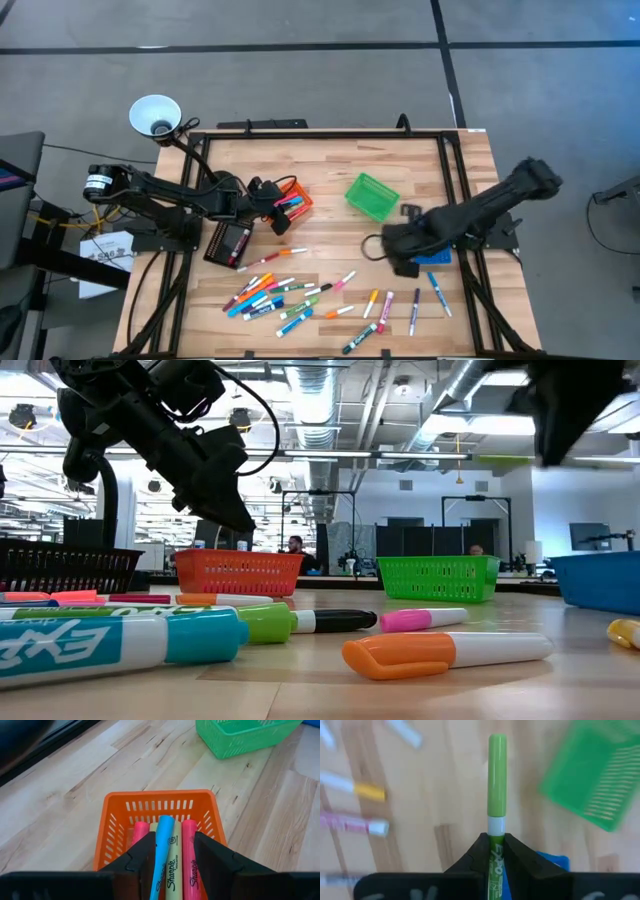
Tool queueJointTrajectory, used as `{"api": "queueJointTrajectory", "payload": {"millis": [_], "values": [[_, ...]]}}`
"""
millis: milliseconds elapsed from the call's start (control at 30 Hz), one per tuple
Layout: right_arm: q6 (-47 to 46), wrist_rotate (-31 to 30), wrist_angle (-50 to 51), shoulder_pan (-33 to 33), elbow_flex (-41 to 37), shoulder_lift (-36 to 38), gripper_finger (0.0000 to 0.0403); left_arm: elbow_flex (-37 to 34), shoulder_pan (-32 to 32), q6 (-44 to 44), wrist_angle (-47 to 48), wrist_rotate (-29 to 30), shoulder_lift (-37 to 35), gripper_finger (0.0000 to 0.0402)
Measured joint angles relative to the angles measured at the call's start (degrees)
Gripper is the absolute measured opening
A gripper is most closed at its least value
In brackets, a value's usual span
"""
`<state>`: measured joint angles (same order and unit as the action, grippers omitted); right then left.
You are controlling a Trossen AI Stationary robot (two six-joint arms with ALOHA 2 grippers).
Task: Pick & Place Markers
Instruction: Put the green marker pen into the blue bin
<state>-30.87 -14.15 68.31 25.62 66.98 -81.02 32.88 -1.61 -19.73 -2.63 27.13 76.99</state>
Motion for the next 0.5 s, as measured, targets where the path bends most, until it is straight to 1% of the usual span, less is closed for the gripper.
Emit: {"api": "queueJointTrajectory", "payload": {"millis": [67, 133, 267, 367, 400, 433, 500], "values": [[-7.48, -4.34, 1.08, 1.64, -2.56, 5.06, 0.0038, 0.00, 0.00, 0.00, 0.00, -0.01, 0.00, 0.0131], [-17.66, -6.68, 1.29, 2.86, -6.12, 10.02, 0.0040, 0.00, 0.00, 0.00, -0.12, -0.02, 0.00, 0.0131], [-40.81, -7.05, 1.54, 4.27, -16.12, 18.88, 0.0038, 0.00, 0.00, -0.02, -0.30, -0.02, 0.00, 0.0131], [-56.44, -6.13, 1.03, 5.13, -24.23, 23.39, 0.0035, 0.00, 0.00, -0.02, -0.42, -0.02, 0.00, 0.0131], [-60.04, -5.04, 0.28, 5.38, -26.77, 24.50, 0.0035, 0.00, 0.00, -0.02, -0.44, -0.02, 0.00, 0.0131], [-60.94, -4.32, -1.24, 5.54, -28.10, 24.99, 0.0035, 0.00, 0.00, -0.02, -0.44, -0.02, 0.00, 0.0131], [-60.42, -4.06, -4.01, 5.69, -27.34, 24.87, 0.0035, -0.02, 0.00, -0.02, -0.56, -0.02, 0.00, 0.0131]]}}
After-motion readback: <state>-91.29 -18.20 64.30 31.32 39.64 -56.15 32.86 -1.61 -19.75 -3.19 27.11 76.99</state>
